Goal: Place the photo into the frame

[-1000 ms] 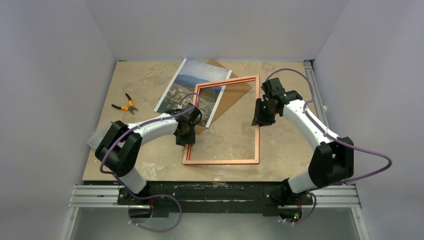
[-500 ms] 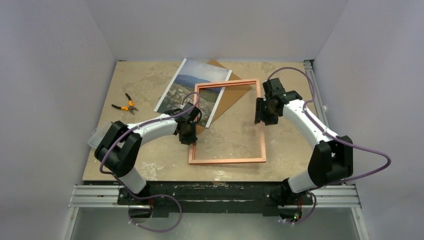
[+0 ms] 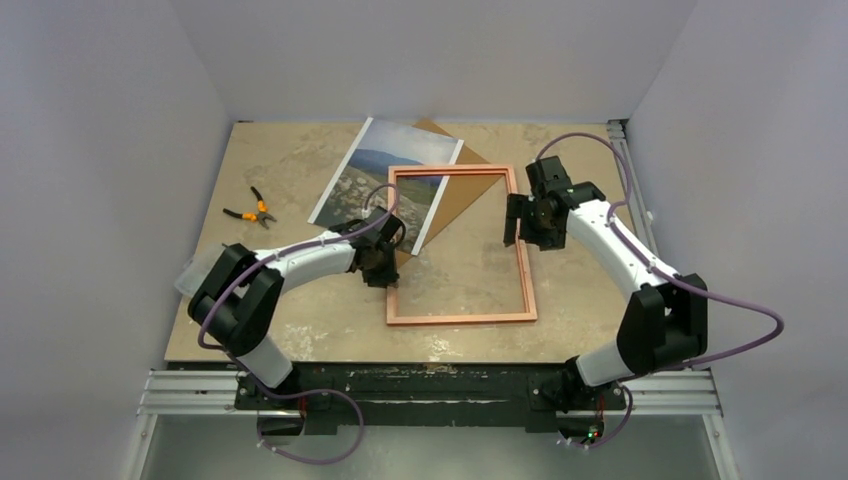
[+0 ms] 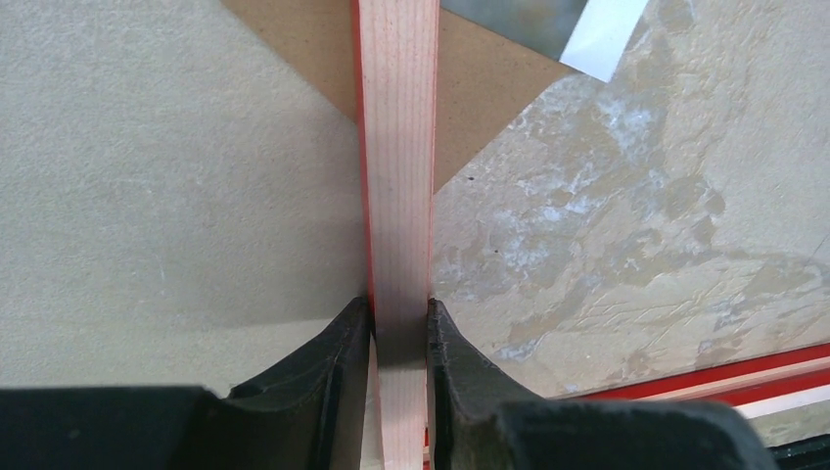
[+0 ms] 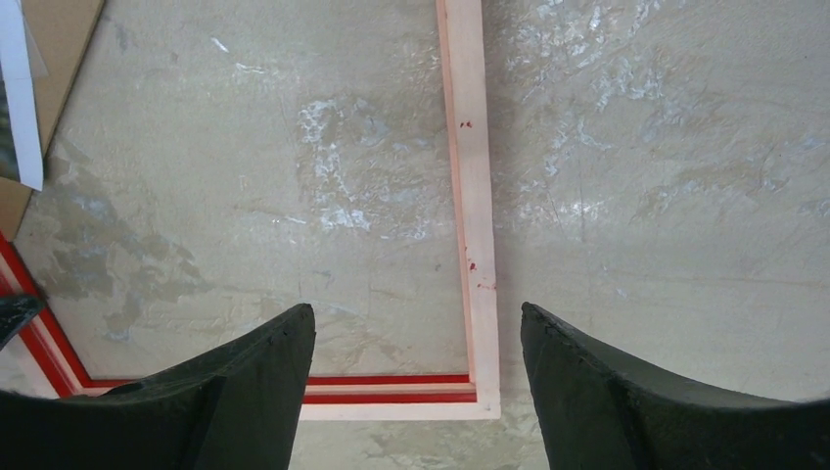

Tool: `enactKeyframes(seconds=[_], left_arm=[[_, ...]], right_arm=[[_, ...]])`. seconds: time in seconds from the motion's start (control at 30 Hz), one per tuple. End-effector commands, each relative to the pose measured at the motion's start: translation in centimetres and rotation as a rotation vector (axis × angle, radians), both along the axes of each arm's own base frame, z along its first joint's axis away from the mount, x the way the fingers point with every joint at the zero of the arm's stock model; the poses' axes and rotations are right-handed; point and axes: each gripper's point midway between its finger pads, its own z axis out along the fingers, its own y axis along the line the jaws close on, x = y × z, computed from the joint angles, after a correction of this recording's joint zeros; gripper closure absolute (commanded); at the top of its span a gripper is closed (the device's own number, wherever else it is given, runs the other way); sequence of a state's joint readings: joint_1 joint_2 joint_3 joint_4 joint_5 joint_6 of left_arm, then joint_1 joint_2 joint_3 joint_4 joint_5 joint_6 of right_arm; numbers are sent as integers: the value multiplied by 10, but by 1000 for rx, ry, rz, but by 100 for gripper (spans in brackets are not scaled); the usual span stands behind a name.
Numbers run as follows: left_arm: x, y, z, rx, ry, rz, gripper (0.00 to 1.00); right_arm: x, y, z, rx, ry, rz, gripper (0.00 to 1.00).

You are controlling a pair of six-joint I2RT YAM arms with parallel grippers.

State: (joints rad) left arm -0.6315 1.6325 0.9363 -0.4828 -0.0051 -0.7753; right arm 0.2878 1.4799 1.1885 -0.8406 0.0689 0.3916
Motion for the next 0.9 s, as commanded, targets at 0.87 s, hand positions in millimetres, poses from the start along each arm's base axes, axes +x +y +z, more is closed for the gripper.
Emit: enactKeyframes(seconds=[0.87], left_arm=[[-18, -214, 20, -330, 29, -6, 100]], right_arm=[[-2, -3, 34, 34, -155, -35, 18]])
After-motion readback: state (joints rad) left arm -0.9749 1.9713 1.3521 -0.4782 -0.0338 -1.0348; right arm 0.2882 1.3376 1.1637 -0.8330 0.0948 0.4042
